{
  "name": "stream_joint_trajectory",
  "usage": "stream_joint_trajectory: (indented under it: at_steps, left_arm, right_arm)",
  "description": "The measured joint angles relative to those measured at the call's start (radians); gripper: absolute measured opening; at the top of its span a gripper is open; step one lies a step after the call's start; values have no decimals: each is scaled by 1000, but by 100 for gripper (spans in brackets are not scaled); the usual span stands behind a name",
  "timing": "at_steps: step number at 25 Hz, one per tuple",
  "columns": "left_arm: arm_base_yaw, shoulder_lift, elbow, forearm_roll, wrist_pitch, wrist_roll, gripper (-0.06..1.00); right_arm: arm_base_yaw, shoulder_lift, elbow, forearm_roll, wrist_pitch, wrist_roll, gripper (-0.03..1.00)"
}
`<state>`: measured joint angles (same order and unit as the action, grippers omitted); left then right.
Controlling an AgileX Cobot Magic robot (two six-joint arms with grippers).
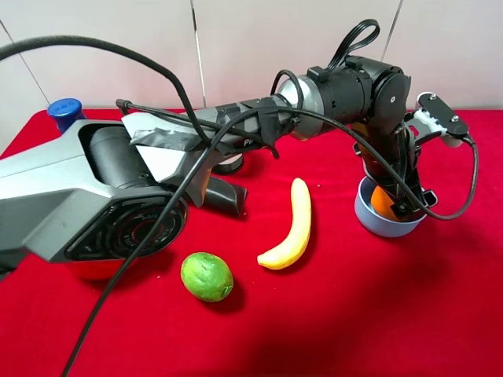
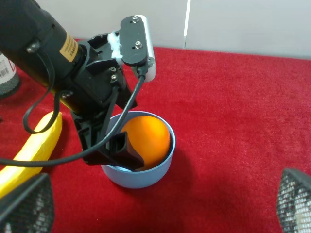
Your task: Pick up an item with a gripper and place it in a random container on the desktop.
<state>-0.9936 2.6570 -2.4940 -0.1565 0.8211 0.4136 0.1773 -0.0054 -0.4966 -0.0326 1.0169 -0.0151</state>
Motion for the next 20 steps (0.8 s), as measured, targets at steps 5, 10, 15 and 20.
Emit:
stream_joint_trajectory:
  at_steps: [5,10,15,20]
  left_arm:
    - [0,-21,0,0,34,0,98]
    - [-3,-71,0,0,104,0,98]
    - [-3,-126,0,12,200,-34,98]
    - [-3,-193,0,101,331,-197,98]
  right_arm:
    - [0,0,0,0,0,0,69]
    - [0,0,0,0,0,0,69]
    - [0,0,0,0,0,0,69]
    - [0,0,0,0,0,0,69]
